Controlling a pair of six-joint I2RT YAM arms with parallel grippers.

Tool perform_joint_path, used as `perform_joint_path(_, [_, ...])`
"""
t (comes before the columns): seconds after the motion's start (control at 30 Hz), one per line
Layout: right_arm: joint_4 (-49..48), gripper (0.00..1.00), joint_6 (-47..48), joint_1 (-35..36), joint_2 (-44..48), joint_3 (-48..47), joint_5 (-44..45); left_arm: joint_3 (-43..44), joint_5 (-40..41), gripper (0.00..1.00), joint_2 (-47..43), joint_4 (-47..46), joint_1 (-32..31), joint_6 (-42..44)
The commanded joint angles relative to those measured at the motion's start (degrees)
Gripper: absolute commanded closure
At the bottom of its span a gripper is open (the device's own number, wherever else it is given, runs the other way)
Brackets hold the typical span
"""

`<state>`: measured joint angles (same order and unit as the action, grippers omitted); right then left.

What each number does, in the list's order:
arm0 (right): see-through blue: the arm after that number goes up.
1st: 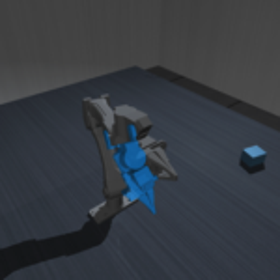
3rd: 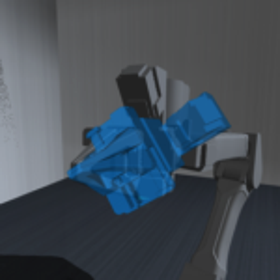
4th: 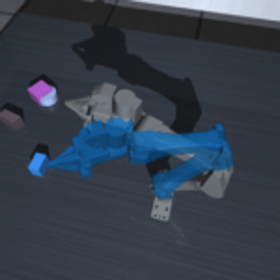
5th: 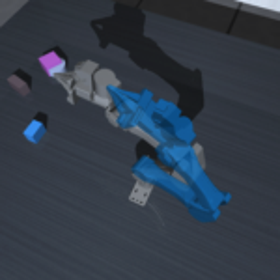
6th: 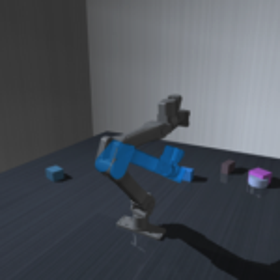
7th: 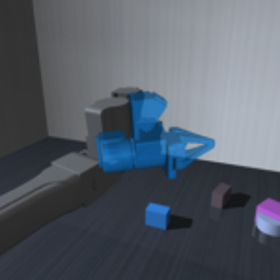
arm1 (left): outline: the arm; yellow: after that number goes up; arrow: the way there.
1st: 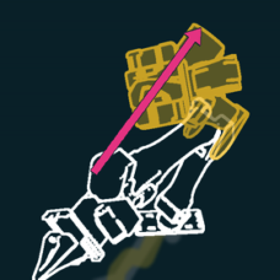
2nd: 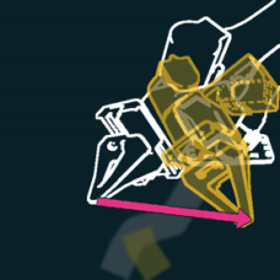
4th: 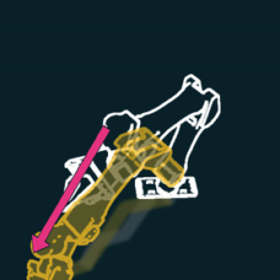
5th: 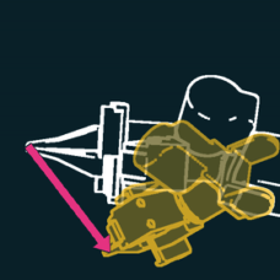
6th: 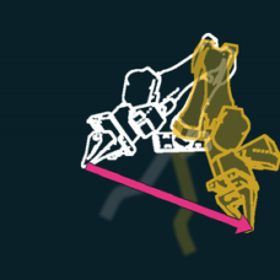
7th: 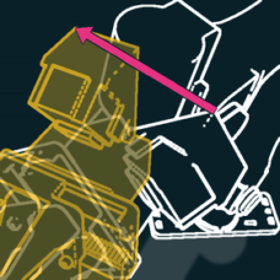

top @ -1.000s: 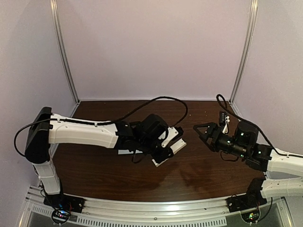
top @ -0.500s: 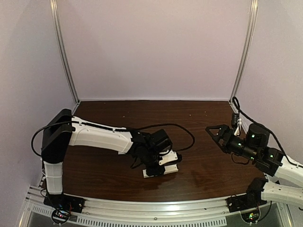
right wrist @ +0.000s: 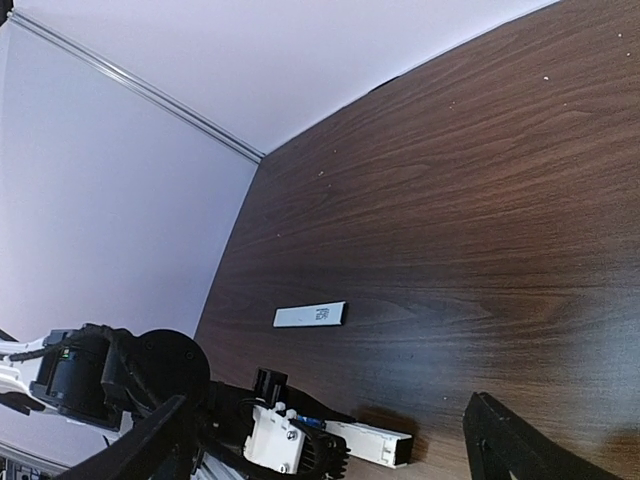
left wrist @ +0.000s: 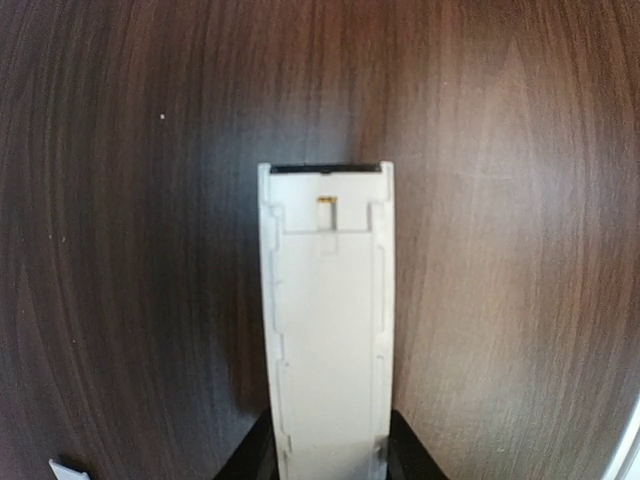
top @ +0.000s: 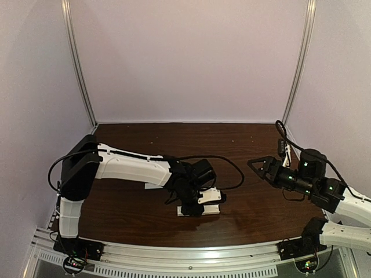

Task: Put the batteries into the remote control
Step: Place the remote control without the battery cover at the center of the board, then pick up the battery cover at the center of the board.

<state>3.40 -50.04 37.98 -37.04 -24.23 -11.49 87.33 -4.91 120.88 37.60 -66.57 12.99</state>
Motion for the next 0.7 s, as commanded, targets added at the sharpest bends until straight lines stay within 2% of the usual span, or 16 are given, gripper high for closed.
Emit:
perform_joint_path(0.0, [1.7,0.06,4.1,-0.5,-0.3,-3.2,-1.3,1.0,-0.9,0.62,1.2,2.0,0.2,2.3])
perform_joint_path(0.13, [3.2,0.06,7.2,-0.9,-1.7,-6.0,-0.2,1.2,-1.4,0.47,0.8,2.6,0.2,1.6])
perform_joint_path(0.3, [6.2,0.05,13.1,-1.6,-4.3,-11.3,1.7,1.0,-1.5,0.36,-1.7,2.3,0.3,1.1])
perform_joint_path(0.5, [8.3,0.04,22.7,-3.5,-11.0,-19.3,4.1,-2.7,-6.8,0.03,-13.0,-1.9,4.2,-2.3])
perform_joint_path(0.67, [10.2,0.05,33.8,-4.4,-21.7,-28.0,1.2,-8.4,-8.7,0.03,-24.1,-5.7,10.8,-8.2])
